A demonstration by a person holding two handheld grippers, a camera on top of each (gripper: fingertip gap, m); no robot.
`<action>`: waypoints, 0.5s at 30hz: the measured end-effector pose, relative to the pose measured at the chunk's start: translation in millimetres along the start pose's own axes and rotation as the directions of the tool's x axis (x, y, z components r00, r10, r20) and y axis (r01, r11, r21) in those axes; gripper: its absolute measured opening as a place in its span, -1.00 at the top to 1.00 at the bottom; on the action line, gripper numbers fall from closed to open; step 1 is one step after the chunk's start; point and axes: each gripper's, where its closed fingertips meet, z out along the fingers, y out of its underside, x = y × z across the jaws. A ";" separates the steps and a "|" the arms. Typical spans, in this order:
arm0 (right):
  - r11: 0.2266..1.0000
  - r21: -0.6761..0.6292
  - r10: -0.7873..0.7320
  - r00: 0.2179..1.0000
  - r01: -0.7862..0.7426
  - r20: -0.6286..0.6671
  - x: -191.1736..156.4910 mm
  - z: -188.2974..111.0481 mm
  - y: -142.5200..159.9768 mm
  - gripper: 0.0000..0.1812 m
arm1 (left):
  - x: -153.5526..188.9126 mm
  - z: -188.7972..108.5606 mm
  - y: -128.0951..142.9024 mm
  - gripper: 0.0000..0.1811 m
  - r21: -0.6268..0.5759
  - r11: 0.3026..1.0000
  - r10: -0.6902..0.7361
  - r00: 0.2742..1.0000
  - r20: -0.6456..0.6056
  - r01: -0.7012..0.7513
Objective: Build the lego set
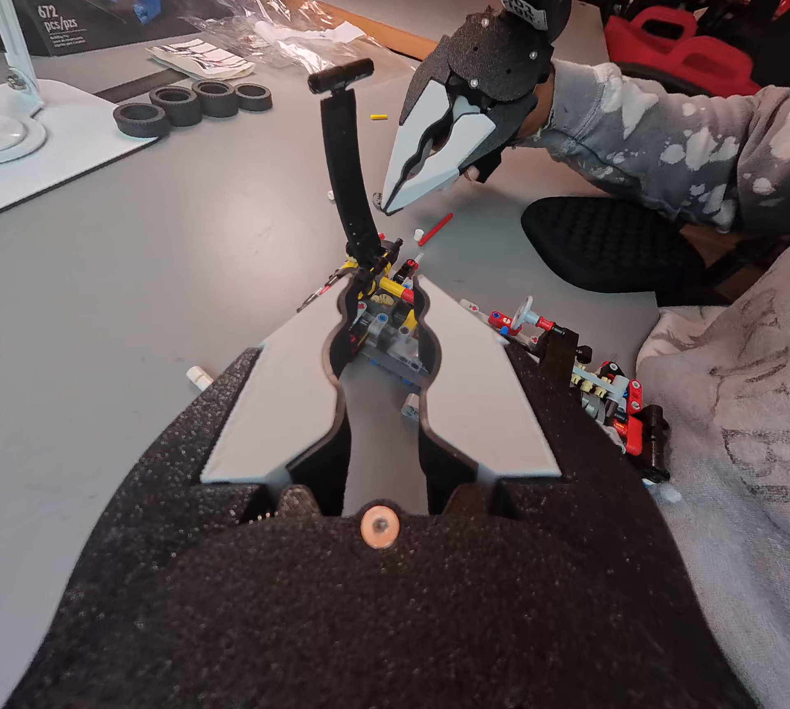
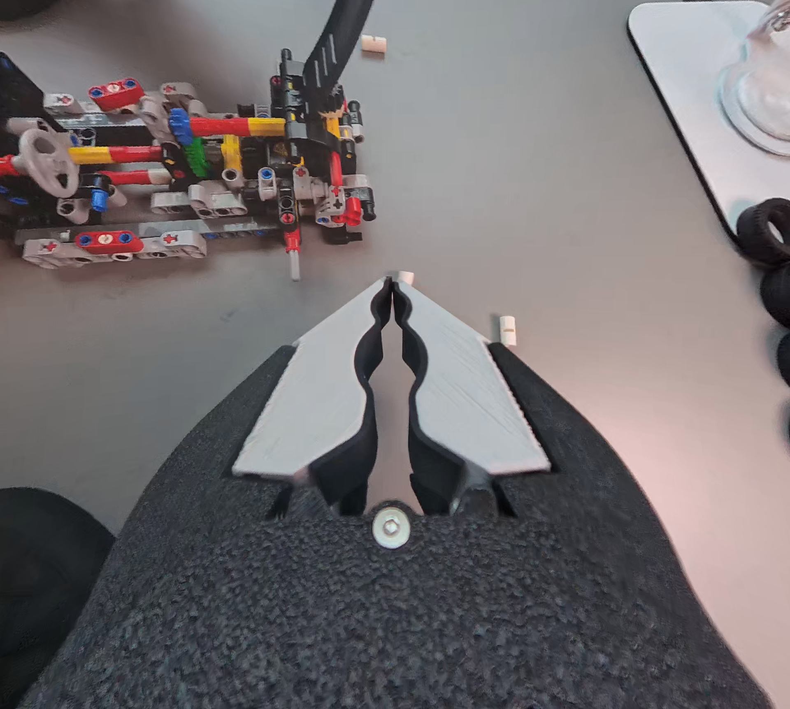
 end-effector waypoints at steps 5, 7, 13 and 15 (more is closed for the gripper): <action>0.992 -0.128 0.024 0.999 -0.019 0.036 0.2 20.1 15.0 0.66 | 5.9 6.2 5.9 0.72 -0.032 0.999 0.017 1.000 -0.020 -0.018; 0.990 -0.131 0.055 0.996 -0.046 0.066 -2.2 25.2 11.5 0.79 | 7.5 5.5 6.4 0.72 -0.031 0.999 0.030 0.999 -0.014 -0.030; 0.996 -0.086 0.006 0.998 0.000 0.063 -7.2 14.6 1.7 0.85 | 9.0 0.8 2.9 0.73 -0.003 1.000 0.024 1.000 -0.018 -0.024; 0.996 0.085 -0.034 0.995 0.026 0.096 -25.6 -6.4 -31.4 0.85 | 15.6 0.4 -3.5 0.72 0.033 0.999 -0.014 0.998 -0.066 0.016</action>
